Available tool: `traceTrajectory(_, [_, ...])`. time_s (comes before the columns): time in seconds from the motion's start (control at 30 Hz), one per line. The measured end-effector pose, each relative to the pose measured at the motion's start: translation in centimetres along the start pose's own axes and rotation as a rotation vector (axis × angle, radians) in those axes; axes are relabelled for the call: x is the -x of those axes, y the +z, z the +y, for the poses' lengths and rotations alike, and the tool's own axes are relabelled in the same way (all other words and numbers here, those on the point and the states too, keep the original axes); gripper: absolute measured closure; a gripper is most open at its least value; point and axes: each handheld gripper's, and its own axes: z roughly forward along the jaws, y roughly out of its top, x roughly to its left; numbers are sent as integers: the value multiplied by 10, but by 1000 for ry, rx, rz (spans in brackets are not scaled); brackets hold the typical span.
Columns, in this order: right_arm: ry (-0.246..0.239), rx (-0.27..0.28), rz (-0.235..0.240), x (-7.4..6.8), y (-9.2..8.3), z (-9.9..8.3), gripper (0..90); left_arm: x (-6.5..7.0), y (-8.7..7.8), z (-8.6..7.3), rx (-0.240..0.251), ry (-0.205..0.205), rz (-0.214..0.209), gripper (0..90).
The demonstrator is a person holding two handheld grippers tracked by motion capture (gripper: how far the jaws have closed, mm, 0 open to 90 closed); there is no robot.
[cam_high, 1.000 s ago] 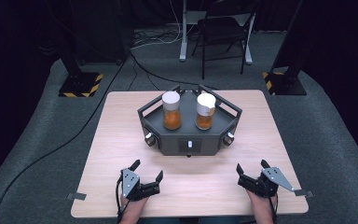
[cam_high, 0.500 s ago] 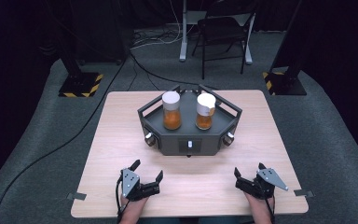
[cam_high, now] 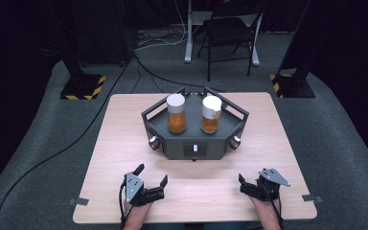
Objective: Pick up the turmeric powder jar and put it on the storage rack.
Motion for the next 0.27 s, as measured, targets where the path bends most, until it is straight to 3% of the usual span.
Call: traceTrajectory(0.27, [40, -54, 49, 12, 5, 9, 11, 0, 0, 0, -3, 3, 0, 7])
